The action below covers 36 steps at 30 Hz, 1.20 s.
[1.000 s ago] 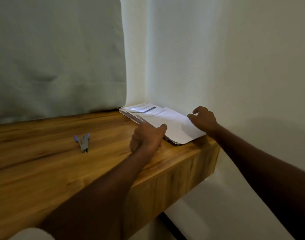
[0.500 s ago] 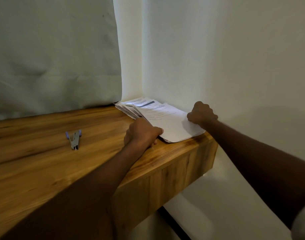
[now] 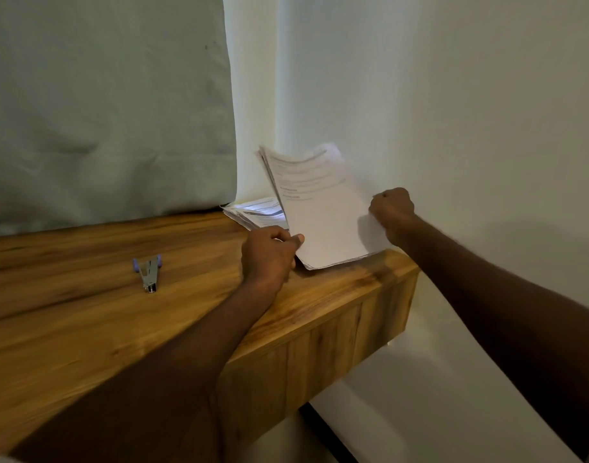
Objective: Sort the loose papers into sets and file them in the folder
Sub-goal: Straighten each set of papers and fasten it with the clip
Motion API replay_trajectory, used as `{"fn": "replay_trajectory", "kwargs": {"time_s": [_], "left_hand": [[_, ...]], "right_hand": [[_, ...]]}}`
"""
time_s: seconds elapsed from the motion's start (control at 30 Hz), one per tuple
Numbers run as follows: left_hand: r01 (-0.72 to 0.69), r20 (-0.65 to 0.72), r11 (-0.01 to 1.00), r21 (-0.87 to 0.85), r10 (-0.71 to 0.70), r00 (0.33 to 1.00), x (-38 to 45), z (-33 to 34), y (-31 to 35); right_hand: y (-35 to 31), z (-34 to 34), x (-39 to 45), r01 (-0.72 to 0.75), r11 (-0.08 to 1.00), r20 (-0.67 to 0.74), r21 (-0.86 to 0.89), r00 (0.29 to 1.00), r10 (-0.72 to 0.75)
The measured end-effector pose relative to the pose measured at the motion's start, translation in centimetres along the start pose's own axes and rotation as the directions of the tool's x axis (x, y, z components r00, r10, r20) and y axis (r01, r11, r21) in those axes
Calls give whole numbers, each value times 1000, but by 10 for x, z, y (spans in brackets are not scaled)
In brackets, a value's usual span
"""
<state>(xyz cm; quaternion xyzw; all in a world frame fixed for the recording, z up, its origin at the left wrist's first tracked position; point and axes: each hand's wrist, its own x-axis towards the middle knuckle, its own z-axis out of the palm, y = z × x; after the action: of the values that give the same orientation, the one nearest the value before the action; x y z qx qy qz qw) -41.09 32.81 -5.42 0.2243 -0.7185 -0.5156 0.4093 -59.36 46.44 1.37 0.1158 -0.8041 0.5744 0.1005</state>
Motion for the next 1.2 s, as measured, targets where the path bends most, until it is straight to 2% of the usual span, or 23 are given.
{"fn": "replay_trajectory", "kwargs": {"time_s": [0.07,0.13,0.27,0.43,0.57,0.67,0.77,0.9,1.03,1.2], "left_hand": [[-42,-58,999,2,42,997,3,-4,-1],[-87,-96,996,4,87,992,6,-12,-1],[-120,-180,989,-81,104,978,14,-43,-1],[-136,-137,971,-198,110,984,4,-114,8],[-166,-108,970,-176,148,983,-3,-196,21],[-123,-95,985,-125,112,989,2,-264,29],[-119,-166,991,-69,106,980,4,-330,32],[-128,-258,991,39,134,957,5,-413,29],[-134,-323,985,113,164,932,7,-479,15],[-121,-414,990,74,141,899,-1,-529,-30]], "right_hand": [[-7,-5,-2,43,991,78,130,996,-53],[-17,-13,-12,63,971,216,230,970,-114],[-32,-15,-31,20,964,456,264,878,-143],[-50,19,-68,-60,930,607,363,772,-187],[-85,73,-113,-77,889,648,451,714,-266],[-116,120,-160,-78,863,649,500,694,-313],[-147,169,-211,-76,869,704,488,623,-341],[-186,237,-276,-146,849,766,508,527,-367],[-218,292,-331,-200,770,735,606,511,-445],[-218,344,-380,-201,725,687,659,553,-472]]}}
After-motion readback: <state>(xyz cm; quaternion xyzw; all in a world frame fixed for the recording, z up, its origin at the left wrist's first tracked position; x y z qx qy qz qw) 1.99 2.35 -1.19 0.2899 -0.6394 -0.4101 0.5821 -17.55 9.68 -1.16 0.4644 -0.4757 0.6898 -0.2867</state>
